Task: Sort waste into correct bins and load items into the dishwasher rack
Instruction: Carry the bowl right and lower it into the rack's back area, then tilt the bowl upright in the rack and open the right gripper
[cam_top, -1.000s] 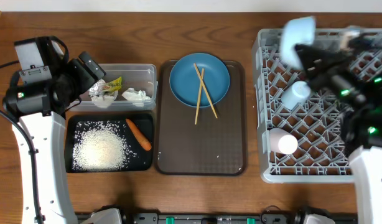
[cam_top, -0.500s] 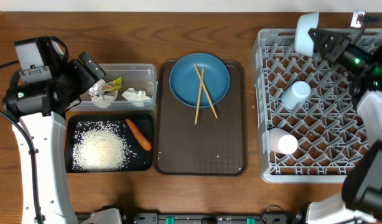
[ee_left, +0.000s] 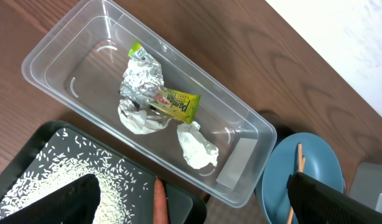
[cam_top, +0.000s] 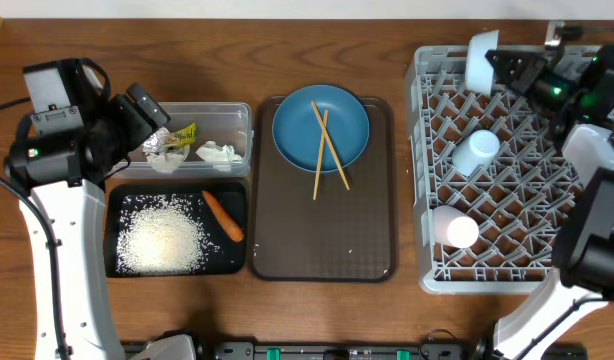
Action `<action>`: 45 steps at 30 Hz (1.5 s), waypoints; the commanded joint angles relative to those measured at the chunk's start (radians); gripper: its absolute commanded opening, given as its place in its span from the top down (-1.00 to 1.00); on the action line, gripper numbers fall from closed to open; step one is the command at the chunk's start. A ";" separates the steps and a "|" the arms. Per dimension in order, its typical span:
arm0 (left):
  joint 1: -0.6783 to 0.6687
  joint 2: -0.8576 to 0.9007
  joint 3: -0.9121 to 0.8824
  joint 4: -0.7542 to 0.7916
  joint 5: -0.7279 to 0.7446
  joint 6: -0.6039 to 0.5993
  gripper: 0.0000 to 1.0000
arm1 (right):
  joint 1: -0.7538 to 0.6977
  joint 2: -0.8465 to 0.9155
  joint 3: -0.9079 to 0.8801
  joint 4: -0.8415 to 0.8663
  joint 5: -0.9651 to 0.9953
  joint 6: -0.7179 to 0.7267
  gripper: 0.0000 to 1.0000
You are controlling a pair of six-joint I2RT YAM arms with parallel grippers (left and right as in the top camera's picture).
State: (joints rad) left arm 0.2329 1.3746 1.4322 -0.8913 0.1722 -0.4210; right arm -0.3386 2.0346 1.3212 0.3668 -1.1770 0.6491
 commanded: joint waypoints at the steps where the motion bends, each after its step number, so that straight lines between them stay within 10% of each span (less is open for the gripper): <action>1: 0.003 -0.003 -0.007 -0.002 -0.016 0.010 -0.96 | -0.007 0.031 0.018 -0.005 -0.018 -0.018 0.98; 30: 0.003 -0.003 -0.007 -0.002 -0.016 0.010 -0.96 | -0.205 0.032 0.018 -0.468 -0.062 -0.224 0.95; 39: 0.003 -0.003 -0.007 -0.002 -0.016 0.009 -0.96 | -0.259 0.002 0.018 -0.569 -0.023 -0.289 -0.18; 45: 0.003 -0.003 -0.007 -0.002 -0.016 0.010 -0.96 | -0.267 -0.129 0.018 -0.698 0.210 -0.410 -0.26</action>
State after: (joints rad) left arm 0.2329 1.3746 1.4322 -0.8913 0.1722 -0.4210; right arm -0.6014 2.0109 1.3392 -0.3012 -1.1118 0.3302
